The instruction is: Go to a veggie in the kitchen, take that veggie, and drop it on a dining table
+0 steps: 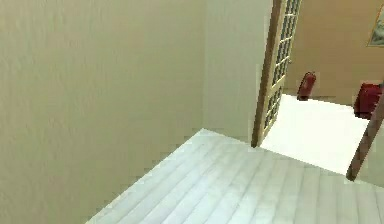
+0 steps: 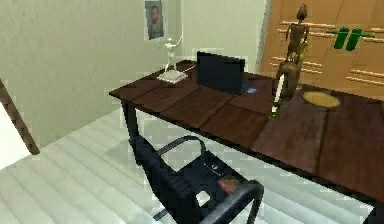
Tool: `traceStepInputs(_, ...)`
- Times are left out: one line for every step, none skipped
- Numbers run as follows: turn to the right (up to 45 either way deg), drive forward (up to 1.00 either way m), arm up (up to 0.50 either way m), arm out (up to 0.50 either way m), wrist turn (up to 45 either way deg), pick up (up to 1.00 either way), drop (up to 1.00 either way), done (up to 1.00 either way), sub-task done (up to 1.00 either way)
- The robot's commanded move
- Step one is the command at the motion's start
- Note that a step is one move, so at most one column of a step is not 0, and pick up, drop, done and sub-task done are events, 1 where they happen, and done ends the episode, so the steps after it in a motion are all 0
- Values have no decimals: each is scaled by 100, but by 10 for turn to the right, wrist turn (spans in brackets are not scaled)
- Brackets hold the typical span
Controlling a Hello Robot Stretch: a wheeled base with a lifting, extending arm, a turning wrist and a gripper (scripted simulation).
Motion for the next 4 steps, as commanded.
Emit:
traceStepInputs(330, 0, 0, 0, 0, 0, 0, 0, 0)
traceStepInputs(0, 100, 0, 0, 0, 0, 0, 0, 0)
traceStepInputs(0, 100, 0, 0, 0, 0, 0, 0, 0)
traceStepInputs(0, 100, 0, 0, 0, 0, 0, 0, 0)
